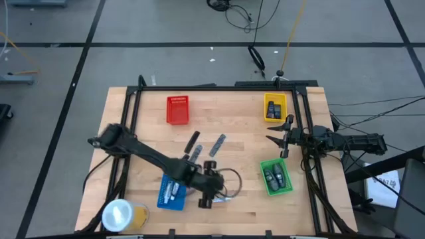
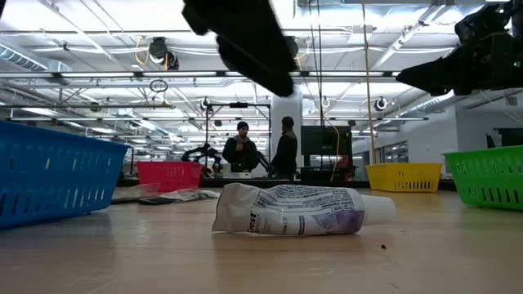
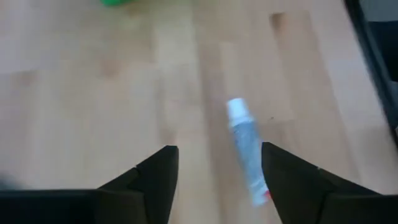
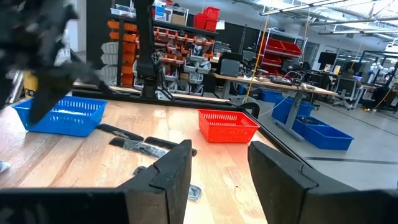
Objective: Pick & Place Travel size toiletries
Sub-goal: Put the white purple toothpaste into the blue basket
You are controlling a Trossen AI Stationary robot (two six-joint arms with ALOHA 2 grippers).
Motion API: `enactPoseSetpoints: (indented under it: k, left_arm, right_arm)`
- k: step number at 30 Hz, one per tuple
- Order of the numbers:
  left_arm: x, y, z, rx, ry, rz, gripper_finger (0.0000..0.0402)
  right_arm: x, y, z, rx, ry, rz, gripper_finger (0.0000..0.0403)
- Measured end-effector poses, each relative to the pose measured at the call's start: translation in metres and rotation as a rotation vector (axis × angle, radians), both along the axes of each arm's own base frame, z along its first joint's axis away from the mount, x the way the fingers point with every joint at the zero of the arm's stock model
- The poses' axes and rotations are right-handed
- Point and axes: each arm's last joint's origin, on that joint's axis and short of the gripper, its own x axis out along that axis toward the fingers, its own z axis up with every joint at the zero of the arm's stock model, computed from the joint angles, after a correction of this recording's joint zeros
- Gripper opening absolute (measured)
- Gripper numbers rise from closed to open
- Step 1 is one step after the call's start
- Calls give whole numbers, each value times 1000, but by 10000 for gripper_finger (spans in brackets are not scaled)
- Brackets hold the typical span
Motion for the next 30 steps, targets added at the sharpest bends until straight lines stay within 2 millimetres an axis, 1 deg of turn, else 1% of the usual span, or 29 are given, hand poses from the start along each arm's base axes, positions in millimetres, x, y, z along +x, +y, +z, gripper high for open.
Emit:
enactPoseSetpoints:
  k: [5,8,11,17,23,27,30]
  left_arm:
    - [18,-23,-23,-28,34,-54,253]
    - [23,-33,-42,-20,72,-65,254]
    - [23,-38,-54,-25,98,-49,253]
    - [25,-35,-73,-28,157,6,253]
    - [27,-30,-80,-30,175,44,253]
    - [29,-24,-79,-5,167,80,252]
    - [29,-20,-80,24,178,99,240]
  right_arm:
    - [0,0,0,0,0,0,151]
    - [0,0,0,0,1,0,151]
    - [0,0,0,0,1,0,151]
    - [0,0,0,0,0,0,151]
    - [0,0,0,0,2,0,151]
    - [0,0,0,0,1,0,151]
    - [0,0,0,0,1,0,151]
